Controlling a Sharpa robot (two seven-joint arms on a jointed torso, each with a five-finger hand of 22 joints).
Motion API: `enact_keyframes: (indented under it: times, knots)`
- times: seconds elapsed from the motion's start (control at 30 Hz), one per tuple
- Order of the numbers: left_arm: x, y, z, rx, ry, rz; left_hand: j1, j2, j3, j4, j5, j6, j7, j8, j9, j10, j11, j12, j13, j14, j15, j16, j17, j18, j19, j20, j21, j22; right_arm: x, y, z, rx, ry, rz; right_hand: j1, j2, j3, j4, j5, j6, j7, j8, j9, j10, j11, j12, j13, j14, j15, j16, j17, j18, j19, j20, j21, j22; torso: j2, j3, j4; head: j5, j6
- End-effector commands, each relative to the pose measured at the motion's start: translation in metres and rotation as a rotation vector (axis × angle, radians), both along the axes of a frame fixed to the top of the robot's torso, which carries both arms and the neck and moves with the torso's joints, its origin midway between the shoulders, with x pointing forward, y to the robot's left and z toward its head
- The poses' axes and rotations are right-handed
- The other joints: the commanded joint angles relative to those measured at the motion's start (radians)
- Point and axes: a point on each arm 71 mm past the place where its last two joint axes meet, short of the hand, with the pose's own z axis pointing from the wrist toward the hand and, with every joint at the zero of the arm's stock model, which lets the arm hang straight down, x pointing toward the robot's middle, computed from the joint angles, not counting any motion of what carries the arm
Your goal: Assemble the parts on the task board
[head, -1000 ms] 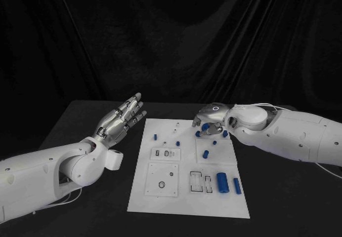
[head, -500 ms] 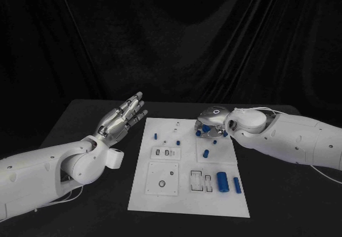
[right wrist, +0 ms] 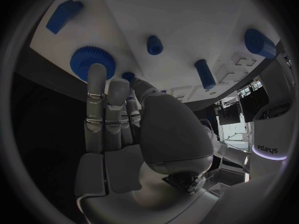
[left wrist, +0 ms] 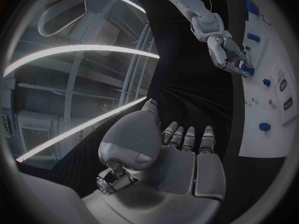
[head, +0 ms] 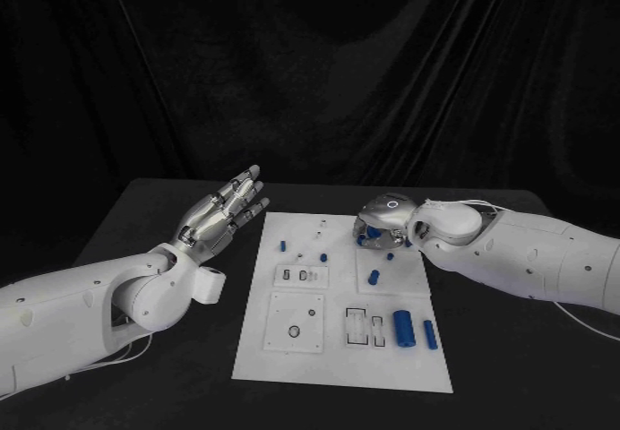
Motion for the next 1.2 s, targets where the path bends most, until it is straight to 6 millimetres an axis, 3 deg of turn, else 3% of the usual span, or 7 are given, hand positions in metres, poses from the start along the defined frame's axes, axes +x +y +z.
enact_keyframes:
  times: [0.03, 0.3, 0.73, 1.0, 1.2]
  knots:
    - [0.000, -0.001, 0.005, -0.036, -0.043, -0.010, 0.010, 0.000, 0.006, -0.001, 0.005, 0.003, 0.007, 0.007, 0.001, 0.002, 0.006, -0.003, -0.002, 0.000, 0.008, -0.004, -0.001, 0.017, -0.001, 0.007, -0.006, -0.001, -0.001, 0.000, 0.004, 0.061, -0.074, 0.040, 0.022, 0.011, 0.032, -0.009, -0.007, 0.038, -0.002, 0.021, 0.016, 0.045, -0.007, 0.002, -0.001, -0.008, -0.005, 0.005, -0.001, 0.009, -0.010, -0.005, 0.017, 0.019, -0.001, -0.0010, 0.0005, 0.002, -0.001]
    - [0.000, 0.002, 0.005, -0.032, -0.040, -0.006, 0.028, 0.000, 0.017, -0.002, 0.038, 0.005, 0.010, 0.007, 0.001, 0.002, 0.010, -0.003, -0.002, 0.000, 0.011, -0.004, -0.001, 0.017, -0.001, 0.009, -0.006, -0.001, -0.003, -0.002, 0.007, 0.119, -0.092, 0.047, 0.037, 0.001, 0.073, -0.023, -0.011, 0.096, 0.004, 0.049, 0.053, 0.143, -0.015, -0.006, -0.003, -0.008, 0.002, 0.023, 0.019, -0.001, -0.013, -0.002, 0.068, 0.090, -0.002, -0.0024, 0.0002, 0.006, 0.000]
    - [0.000, 0.003, 0.004, -0.025, -0.029, -0.008, 0.063, -0.004, 0.030, -0.006, 0.093, 0.016, 0.016, 0.010, 0.003, 0.002, 0.015, -0.003, -0.002, 0.000, 0.023, -0.004, -0.001, 0.017, 0.000, 0.018, -0.005, -0.001, 0.002, 0.017, 0.039, 0.186, -0.093, 0.061, 0.053, -0.017, 0.099, -0.037, -0.022, 0.080, 0.022, 0.034, 0.062, 0.166, -0.009, -0.033, -0.004, -0.011, 0.017, 0.033, 0.032, -0.006, -0.022, 0.011, 0.099, 0.137, -0.003, -0.0035, -0.0018, 0.012, 0.001]
    - [0.001, 0.001, 0.003, -0.024, -0.025, -0.015, 0.074, -0.005, 0.033, -0.007, 0.109, 0.021, 0.017, 0.011, 0.004, 0.002, 0.015, -0.003, -0.002, 0.000, 0.026, -0.004, -0.001, 0.017, 0.000, 0.020, -0.005, 0.000, 0.014, 0.035, 0.041, 0.168, -0.087, 0.066, 0.050, -0.020, 0.104, -0.036, -0.021, 0.076, 0.023, 0.029, 0.063, 0.164, -0.007, -0.043, -0.004, -0.008, 0.018, 0.050, 0.054, -0.009, -0.021, 0.013, 0.115, 0.159, -0.002, -0.0045, 0.0013, 0.014, 0.002]
    - [0.001, 0.000, 0.003, -0.028, -0.029, -0.017, 0.076, -0.006, 0.033, -0.008, 0.112, 0.022, 0.017, 0.012, 0.004, 0.002, 0.016, -0.003, -0.002, 0.000, 0.027, -0.004, -0.001, 0.017, 0.000, 0.020, -0.005, 0.000, 0.024, 0.039, 0.039, 0.149, -0.087, 0.046, 0.047, -0.024, 0.109, -0.034, -0.022, 0.068, 0.024, 0.022, 0.064, 0.158, -0.004, -0.054, -0.004, -0.012, 0.018, 0.050, 0.054, -0.008, -0.028, 0.014, 0.118, 0.166, 0.001, -0.0065, 0.0053, 0.024, 0.005]
